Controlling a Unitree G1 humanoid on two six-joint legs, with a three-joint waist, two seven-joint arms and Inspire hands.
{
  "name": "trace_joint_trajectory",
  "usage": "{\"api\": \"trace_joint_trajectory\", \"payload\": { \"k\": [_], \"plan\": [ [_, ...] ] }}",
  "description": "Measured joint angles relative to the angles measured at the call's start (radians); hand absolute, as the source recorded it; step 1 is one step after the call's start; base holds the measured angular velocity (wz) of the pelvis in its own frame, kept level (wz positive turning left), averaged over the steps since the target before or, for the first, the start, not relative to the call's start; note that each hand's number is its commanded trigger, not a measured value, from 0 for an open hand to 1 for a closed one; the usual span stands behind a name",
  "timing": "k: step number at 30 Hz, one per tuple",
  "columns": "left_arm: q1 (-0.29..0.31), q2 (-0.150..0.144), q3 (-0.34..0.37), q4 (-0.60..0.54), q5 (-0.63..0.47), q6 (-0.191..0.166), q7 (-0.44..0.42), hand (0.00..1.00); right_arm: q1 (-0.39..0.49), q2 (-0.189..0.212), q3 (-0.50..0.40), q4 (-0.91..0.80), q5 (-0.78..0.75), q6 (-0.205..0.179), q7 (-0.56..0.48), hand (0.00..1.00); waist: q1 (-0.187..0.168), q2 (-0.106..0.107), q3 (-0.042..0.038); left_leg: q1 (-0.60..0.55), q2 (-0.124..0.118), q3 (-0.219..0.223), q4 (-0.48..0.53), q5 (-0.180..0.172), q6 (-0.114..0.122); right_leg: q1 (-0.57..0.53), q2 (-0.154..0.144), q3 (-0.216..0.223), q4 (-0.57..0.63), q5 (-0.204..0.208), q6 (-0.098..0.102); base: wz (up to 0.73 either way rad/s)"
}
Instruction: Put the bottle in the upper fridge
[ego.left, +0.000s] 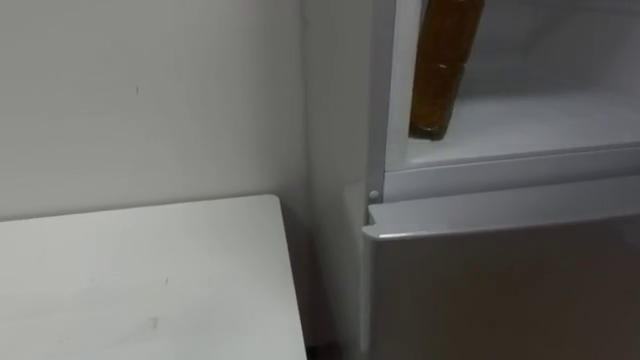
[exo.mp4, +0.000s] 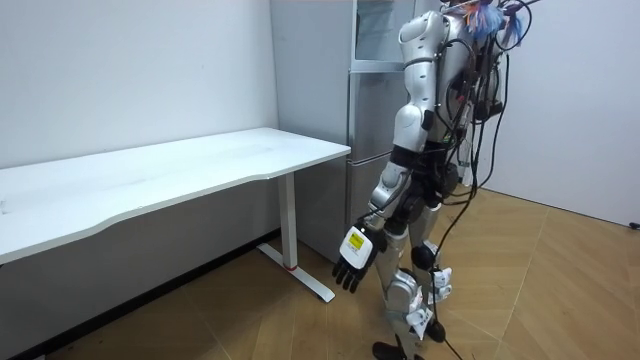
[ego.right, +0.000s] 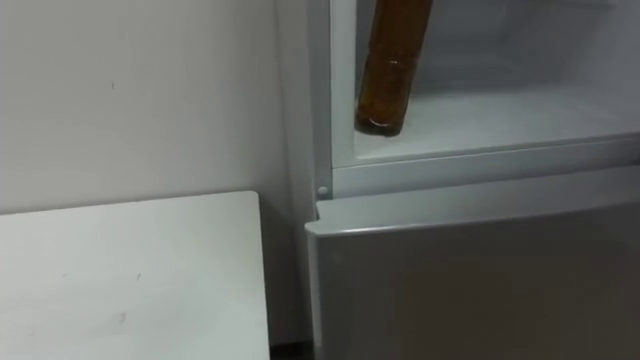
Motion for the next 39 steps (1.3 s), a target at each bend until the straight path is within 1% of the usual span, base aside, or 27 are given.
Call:
{"api": "trace_joint_trajectory", "payload": {
  "k": [3, 5, 8, 14, 22, 25, 27, 29, 30, 32, 34, 36, 37, 39],
  "plan": [
    [0.001, 0.003, -0.018, 0.000, 0.000, 0.000, 0.002, 0.00, -0.013, -0.006, 0.000, -0.003, -0.020, -0.009, 0.020, 0.00, 0.002, -0.003, -0.0018, -0.001, 0.001, -0.001, 0.000, 0.000, 0.000, 0.010, 0.000, -0.007, -0.012, 0.002, 0.001, 0.10],
    [0.001, 0.003, -0.019, 0.002, 0.000, 0.000, 0.005, 0.00, -0.014, -0.006, 0.001, -0.008, -0.042, -0.017, 0.033, 0.00, 0.015, -0.006, -0.0027, 0.003, 0.000, -0.001, 0.001, 0.000, 0.000, 0.017, 0.001, -0.007, -0.017, 0.002, 0.001, 0.02],
    [0.001, 0.003, -0.020, 0.004, 0.000, 0.000, 0.009, 0.00, -0.016, -0.006, 0.001, -0.024, -0.043, -0.018, 0.050, 0.00, 0.021, -0.008, -0.0030, 0.002, 0.000, -0.001, 0.001, 0.000, 0.000, 0.019, 0.001, -0.008, -0.019, 0.002, 0.001, 0.02],
    [0.001, 0.003, -0.021, 0.007, 0.000, 0.001, 0.013, 0.00, -0.022, -0.006, 0.001, -0.026, -0.055, -0.017, 0.090, 0.00, 0.022, -0.013, -0.0031, 0.001, 0.000, -0.001, 0.001, 0.000, 0.000, 0.021, 0.000, -0.010, -0.016, 0.002, 0.001, 0.00],
    [0.000, 0.007, -0.033, 0.004, 0.007, 0.001, 0.001, 0.00, -0.028, -0.009, 0.024, -0.032, -0.227, -0.015, 0.164, 0.00, 0.026, -0.020, -0.0019, 0.001, 0.000, 0.000, 0.001, 0.000, 0.000, 0.026, 0.000, -0.017, -0.031, 0.003, 0.002, 0.01],
    [-0.001, 0.007, -0.031, 0.004, 0.010, 0.011, -0.011, 0.00, -0.028, -0.010, 0.041, -0.035, -0.302, -0.013, 0.200, 0.00, 0.029, -0.023, -0.0025, 0.000, 0.001, 0.000, 0.000, 0.000, 0.000, 0.026, 0.000, -0.022, -0.032, 0.003, 0.002, 0.02],
    [-0.003, 0.008, -0.028, 0.005, 0.022, 0.018, -0.022, 0.00, -0.030, -0.014, 0.043, -0.043, -0.328, -0.009, 0.219, 0.00, 0.039, -0.024, -0.0025, -0.001, 0.000, 0.000, -0.001, 0.000, 0.000, 0.026, -0.001, -0.026, -0.032, 0.003, 0.002, 0.02],
    [-0.003, 0.010, -0.026, 0.005, 0.029, 0.024, -0.032, 0.00, -0.031, -0.022, 0.049, -0.044, -0.382, 0.009, 0.239, 0.00, 0.052, -0.027, -0.0023, 0.005, 0.001, -0.001, -0.001, 0.000, 0.000, 0.033, -0.001, -0.027, -0.035, 0.004, 0.001, 0.00],
    [-0.003, 0.010, -0.026, 0.005, 0.029, 0.024, -0.033, 0.00, -0.032, -0.024, 0.052, -0.044, -0.393, 0.009, 0.246, 0.00, 0.054, -0.028, -0.0025, 0.005, 0.001, -0.001, -0.001, 0.000, 0.000, 0.034, -0.002, -0.030, -0.036, 0.004, 0.001, 0.07],
    [-0.003, 0.017, -0.025, 0.007, 0.029, 0.026, -0.046, 0.00, -0.052, -0.042, 0.087, -0.044, -0.433, 0.016, 0.264, 0.00, 0.055, -0.031, -0.0008, 0.004, 0.000, -0.010, -0.001, 0.000, 0.000, 0.037, -0.003, -0.038, -0.032, 0.004, 0.001, 0.07],
    [-0.005, 0.023, -0.025, 0.007, 0.029, 0.027, -0.051, 0.00, -0.075, -0.051, 0.113, -0.043, -0.460, 0.022, 0.279, 0.00, 0.055, -0.034, 0.0004, 0.004, 0.000, -0.014, -0.001, 0.000, 0.000, 0.038, -0.003, -0.043, -0.032, 0.004, 0.001, 0.06],
    [-0.007, 0.029, -0.025, 0.007, 0.029, 0.029, -0.055, 0.00, -0.093, -0.052, 0.127, -0.043, -0.480, 0.024, 0.294, 0.00, 0.062, -0.038, 0.0020, 0.004, 0.000, -0.018, -0.001, 0.000, 0.000, 0.039, -0.004, -0.047, -0.035, 0.004, 0.001, 0.05],
    [-0.012, 0.035, -0.025, 0.007, 0.029, 0.032, -0.063, 0.00, -0.113, -0.052, 0.132, -0.043, -0.505, 0.030, 0.298, 0.00, 0.070, -0.042, 0.0045, 0.004, 0.000, -0.021, -0.001, 0.000, 0.000, 0.038, -0.004, -0.048, -0.034, 0.004, 0.001, 0.00],
    [-0.015, 0.043, -0.024, 0.009, 0.028, 0.039, -0.072, 0.00, -0.150, -0.058, 0.139, -0.044, -0.521, 0.030, 0.304, 0.00, 0.077, -0.048, 0.0058, 0.003, 0.000, -0.024, -0.001, 0.000, 0.000, 0.039, -0.004, -0.050, -0.035, 0.004, 0.001, 0.02]
  ]
}}
